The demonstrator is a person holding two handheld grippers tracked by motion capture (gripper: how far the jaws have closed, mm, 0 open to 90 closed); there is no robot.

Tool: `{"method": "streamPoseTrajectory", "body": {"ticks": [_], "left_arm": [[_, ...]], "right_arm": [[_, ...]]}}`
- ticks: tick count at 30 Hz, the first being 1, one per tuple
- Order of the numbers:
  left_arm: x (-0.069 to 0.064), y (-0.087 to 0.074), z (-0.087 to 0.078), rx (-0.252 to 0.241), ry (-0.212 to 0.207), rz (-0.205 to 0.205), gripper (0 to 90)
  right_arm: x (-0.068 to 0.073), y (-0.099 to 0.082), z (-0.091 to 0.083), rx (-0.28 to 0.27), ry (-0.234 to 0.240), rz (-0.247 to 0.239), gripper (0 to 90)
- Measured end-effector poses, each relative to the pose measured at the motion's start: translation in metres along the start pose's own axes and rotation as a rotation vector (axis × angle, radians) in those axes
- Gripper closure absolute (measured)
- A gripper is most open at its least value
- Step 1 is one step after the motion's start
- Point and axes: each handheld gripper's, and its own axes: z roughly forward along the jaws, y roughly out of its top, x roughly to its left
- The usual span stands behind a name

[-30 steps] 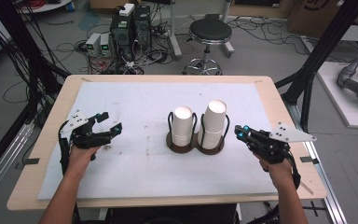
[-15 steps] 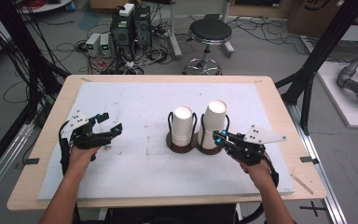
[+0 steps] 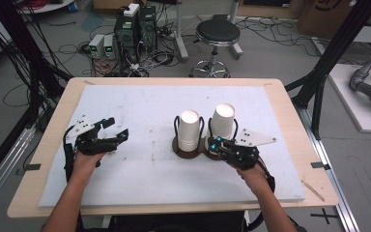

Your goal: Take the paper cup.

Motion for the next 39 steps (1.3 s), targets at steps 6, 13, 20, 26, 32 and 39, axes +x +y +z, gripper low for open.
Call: {"method": "streamPoseTrajectory", "body": {"ticks": [6, 13, 20, 26, 32, 39], "left_arm": [[-0.003, -0.001, 0.004, 0.01, -0.01, 0.011, 20.4], [-0.007, -0.001, 0.007, 0.012, -0.024, 0.019, 20.5], [-0.011, -0.002, 0.012, 0.011, -0.046, 0.026, 20.5], [-0.013, -0.002, 0.014, 0.014, -0.056, 0.029, 20.4], [-0.014, -0.001, 0.015, 0.007, -0.057, 0.029, 20.5], [-0.014, 0.001, 0.019, 0.008, -0.067, 0.037, 20.9]], "right_arm": [[0.007, 0.0, 0.015, 0.015, -0.025, -0.008, 90.0], [0.008, -0.002, 0.025, 0.022, -0.022, 0.029, 90.0], [0.015, -0.01, 0.045, 0.085, -0.034, 0.025, 90.0], [0.018, -0.016, 0.063, 0.121, -0.054, 0.047, 90.0], [0.023, -0.022, 0.075, 0.156, -0.061, 0.057, 90.0], [0.022, -0.025, 0.083, 0.173, -0.089, 0.088, 90.0]]}}
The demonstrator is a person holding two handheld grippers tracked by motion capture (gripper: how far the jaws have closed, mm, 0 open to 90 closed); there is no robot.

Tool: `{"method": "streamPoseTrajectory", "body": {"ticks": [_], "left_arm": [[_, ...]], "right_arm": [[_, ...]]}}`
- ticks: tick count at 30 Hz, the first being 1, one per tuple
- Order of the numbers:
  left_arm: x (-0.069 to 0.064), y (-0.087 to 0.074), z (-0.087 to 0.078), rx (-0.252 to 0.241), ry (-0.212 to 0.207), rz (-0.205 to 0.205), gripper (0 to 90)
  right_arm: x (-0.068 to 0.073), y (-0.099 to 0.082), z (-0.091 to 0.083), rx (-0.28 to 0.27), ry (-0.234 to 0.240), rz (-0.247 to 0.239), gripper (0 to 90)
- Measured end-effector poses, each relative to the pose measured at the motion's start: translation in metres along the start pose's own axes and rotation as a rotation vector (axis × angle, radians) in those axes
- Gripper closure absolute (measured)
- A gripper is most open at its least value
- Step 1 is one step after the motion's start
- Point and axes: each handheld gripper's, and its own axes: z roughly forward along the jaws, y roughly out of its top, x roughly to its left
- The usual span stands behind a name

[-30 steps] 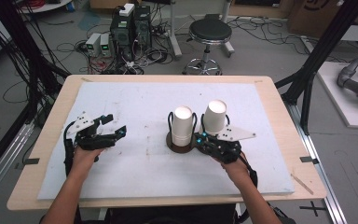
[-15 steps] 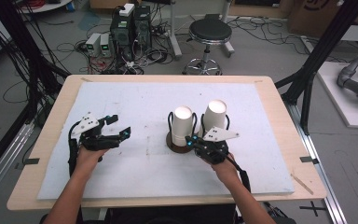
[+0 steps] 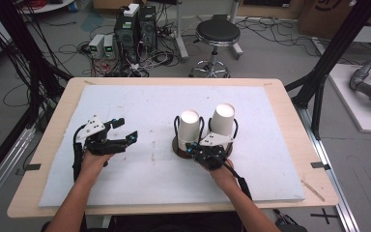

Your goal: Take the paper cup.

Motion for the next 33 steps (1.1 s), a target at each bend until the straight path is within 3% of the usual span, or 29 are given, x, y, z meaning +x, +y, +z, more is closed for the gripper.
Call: {"method": "streamPoseTrajectory", "body": {"ticks": [9, 13, 17, 20, 27, 33], "left_arm": [[0.001, 0.012, 0.009, -0.022, -0.051, -0.001, 20.9], [-0.002, 0.022, 0.017, -0.045, -0.073, 0.027, 20.9], [-0.006, 0.03, 0.027, -0.055, -0.12, 0.056, 21.8], [-0.011, 0.038, 0.039, -0.03, -0.167, 0.057, 21.8], [-0.021, 0.05, 0.056, 0.007, -0.206, 0.023, 21.5], [-0.031, 0.062, 0.072, 0.009, -0.244, 0.037, 20.8]], "right_arm": [[0.005, -0.002, 0.004, 0.014, -0.04, 0.004, 90.0], [0.007, -0.002, 0.006, 0.013, -0.046, 0.012, 90.0], [0.006, -0.002, 0.004, 0.009, -0.048, 0.027, 90.0], [0.006, -0.002, 0.004, 0.005, -0.047, 0.039, 90.0], [0.005, -0.002, 0.004, 0.007, -0.042, 0.051, 90.0], [0.004, -0.002, 0.004, 0.005, -0.033, 0.066, 90.0]]}}
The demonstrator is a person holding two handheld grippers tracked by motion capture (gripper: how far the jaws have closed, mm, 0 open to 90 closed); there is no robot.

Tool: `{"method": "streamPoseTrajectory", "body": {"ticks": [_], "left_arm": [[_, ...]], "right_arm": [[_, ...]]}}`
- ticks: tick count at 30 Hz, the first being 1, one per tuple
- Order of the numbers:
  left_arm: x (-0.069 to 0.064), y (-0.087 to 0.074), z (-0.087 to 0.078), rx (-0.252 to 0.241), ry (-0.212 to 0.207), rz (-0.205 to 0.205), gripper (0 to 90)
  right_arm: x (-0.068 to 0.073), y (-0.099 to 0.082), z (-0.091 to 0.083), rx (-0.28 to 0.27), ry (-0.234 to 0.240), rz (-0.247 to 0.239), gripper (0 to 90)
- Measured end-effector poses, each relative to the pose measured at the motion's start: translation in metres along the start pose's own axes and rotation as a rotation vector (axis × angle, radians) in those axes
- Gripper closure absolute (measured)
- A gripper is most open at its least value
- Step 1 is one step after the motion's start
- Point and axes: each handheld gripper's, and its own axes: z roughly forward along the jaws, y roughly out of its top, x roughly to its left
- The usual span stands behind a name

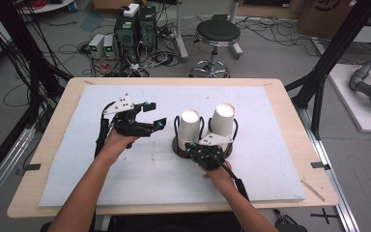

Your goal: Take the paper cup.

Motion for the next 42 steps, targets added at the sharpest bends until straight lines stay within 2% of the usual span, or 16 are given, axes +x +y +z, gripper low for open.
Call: {"method": "streamPoseTrajectory", "body": {"ticks": [7, 15, 21, 23, 28, 33, 36, 38, 39, 42], "left_arm": [[-0.006, 0.01, 0.019, 0.013, -0.042, 0.013, 20.6], [-0.015, 0.018, 0.046, 0.059, -0.088, 0.046, 20.6], [-0.022, 0.017, 0.063, 0.098, -0.112, 0.059, 20.6], [-0.024, 0.016, 0.067, 0.112, -0.112, 0.066, 20.6], [-0.024, 0.014, 0.073, 0.143, -0.079, 0.078, 20.6], [-0.023, 0.011, 0.077, 0.161, -0.078, 0.081, 21.2], [-0.023, 0.011, 0.077, 0.162, -0.08, 0.088, 27.5], [-0.023, 0.012, 0.077, 0.166, -0.084, 0.095, 28.4], [-0.023, 0.012, 0.077, 0.165, -0.085, 0.102, 33.5], [-0.024, 0.013, 0.077, 0.166, -0.083, 0.106, 33.9]], "right_arm": [[-0.001, 0.0, 0.0, 0.004, 0.005, -0.004, 90.0], [-0.001, 0.0, 0.001, 0.009, 0.013, -0.004, 90.0], [-0.001, 0.0, 0.001, 0.012, 0.016, -0.004, 90.0], [-0.002, 0.0, 0.001, 0.014, 0.018, -0.006, 90.0], [-0.002, 0.0, 0.001, 0.015, 0.018, -0.012, 90.0], [-0.002, 0.0, 0.001, 0.015, 0.02, -0.013, 90.0], [-0.002, 0.0, 0.001, 0.017, 0.021, -0.013, 90.0], [-0.002, 0.0, 0.001, 0.017, 0.021, -0.013, 90.0], [-0.002, -0.001, 0.002, 0.021, 0.02, -0.011, 90.0], [-0.002, -0.001, 0.002, 0.02, 0.02, -0.012, 90.0]]}}
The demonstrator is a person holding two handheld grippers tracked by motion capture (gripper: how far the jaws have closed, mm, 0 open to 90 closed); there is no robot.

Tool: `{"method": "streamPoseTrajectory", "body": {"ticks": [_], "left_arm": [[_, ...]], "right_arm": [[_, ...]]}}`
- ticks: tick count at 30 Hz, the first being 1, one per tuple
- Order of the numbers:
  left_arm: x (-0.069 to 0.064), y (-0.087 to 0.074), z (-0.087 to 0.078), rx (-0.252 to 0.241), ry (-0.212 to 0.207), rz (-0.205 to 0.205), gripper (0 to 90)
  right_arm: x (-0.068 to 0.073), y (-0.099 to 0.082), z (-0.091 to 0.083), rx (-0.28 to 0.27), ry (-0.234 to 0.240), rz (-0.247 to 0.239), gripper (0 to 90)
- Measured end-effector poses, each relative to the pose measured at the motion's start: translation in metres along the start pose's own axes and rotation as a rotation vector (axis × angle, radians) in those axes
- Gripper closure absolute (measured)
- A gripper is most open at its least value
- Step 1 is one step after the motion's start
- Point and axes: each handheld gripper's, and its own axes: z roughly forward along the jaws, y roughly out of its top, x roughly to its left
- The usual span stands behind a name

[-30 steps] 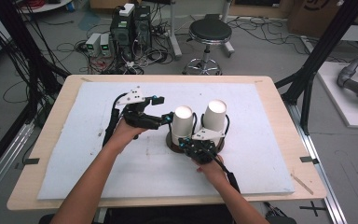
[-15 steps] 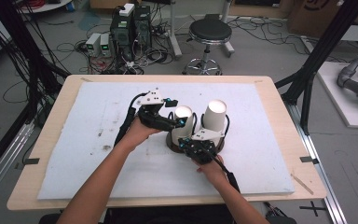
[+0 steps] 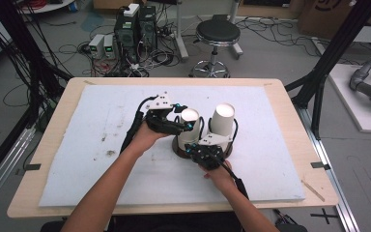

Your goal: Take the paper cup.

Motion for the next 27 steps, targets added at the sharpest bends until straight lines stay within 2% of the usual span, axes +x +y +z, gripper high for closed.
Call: {"method": "streamPoseTrajectory", "body": {"ticks": [7, 17, 27], "left_arm": [[0.0, 0.003, -0.003, -0.005, -0.003, 0.005, 35.0], [0.0, 0.023, -0.016, -0.076, 0.005, -0.006, 35.2], [0.003, 0.042, -0.033, -0.133, 0.007, -0.043, 35.4]], "right_arm": [[0.0, 0.0, 0.0, 0.002, 0.002, 0.0, 90.0], [0.0, -0.001, 0.001, 0.01, 0.006, -0.009, 90.0], [-0.001, -0.002, 0.003, 0.026, 0.017, -0.003, 90.0]]}}
